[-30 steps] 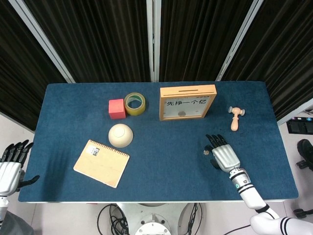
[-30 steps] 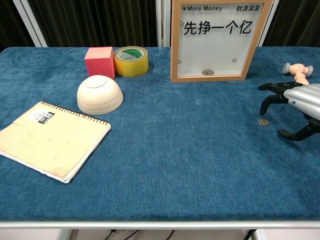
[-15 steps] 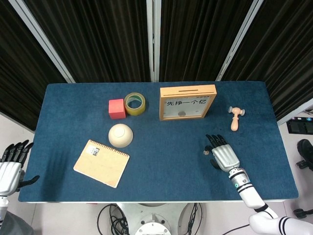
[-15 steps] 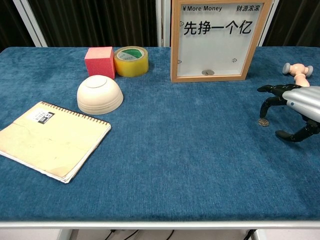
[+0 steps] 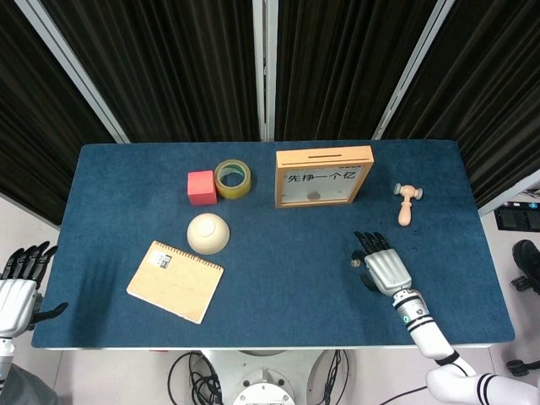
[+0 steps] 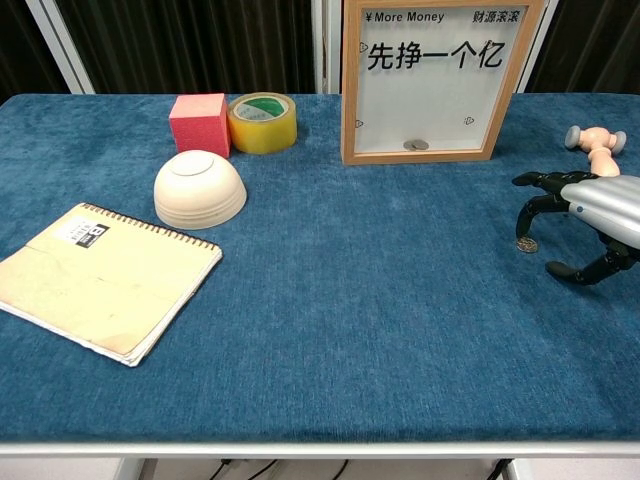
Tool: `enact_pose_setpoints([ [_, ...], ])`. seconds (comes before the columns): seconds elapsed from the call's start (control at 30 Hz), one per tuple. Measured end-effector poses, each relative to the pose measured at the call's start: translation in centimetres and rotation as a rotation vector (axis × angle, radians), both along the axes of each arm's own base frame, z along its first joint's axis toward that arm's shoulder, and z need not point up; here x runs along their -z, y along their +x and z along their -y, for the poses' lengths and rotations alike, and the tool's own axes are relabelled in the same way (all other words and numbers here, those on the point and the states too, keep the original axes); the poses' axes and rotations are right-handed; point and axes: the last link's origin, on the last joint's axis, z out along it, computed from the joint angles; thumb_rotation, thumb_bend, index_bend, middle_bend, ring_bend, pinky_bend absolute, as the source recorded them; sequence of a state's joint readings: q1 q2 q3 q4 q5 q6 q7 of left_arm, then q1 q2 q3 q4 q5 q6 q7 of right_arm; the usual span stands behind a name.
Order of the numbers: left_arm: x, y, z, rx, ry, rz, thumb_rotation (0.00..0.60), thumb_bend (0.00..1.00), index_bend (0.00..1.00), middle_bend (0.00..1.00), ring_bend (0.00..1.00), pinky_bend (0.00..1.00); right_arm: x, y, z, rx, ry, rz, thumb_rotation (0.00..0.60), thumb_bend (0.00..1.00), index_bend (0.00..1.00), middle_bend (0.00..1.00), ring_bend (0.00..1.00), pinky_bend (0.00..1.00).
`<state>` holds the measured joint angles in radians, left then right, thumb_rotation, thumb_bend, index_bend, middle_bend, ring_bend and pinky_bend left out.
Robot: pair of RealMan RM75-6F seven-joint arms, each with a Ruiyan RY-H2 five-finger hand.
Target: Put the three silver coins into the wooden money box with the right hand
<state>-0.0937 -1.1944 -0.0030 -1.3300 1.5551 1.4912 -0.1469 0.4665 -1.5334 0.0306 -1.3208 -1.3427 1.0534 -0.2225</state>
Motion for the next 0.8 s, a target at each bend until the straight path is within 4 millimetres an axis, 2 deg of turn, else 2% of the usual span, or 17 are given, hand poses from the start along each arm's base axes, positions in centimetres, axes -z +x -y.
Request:
enact_pose_setpoints([
  [0.57, 0.18, -0.26, -0.02, -0.007, -0.011, -0.002, 0.600, 0.00, 0.01, 0.00, 0.00, 0.00, 0.28, -0.26, 0.15, 0.009, 0.005, -0.015, 0.600, 0.33, 0.35, 0.00, 0.00, 0.00],
  [0.8, 0.21, -0.26, -0.23, -0.004, -0.012, 0.000, 0.600, 0.00, 0.01, 0.00, 0.00, 0.00, 0.40, -0.34, 0.27, 0.009, 0.007, -0.025, 0.600, 0.34, 0.45, 0.00, 0.00, 0.00],
])
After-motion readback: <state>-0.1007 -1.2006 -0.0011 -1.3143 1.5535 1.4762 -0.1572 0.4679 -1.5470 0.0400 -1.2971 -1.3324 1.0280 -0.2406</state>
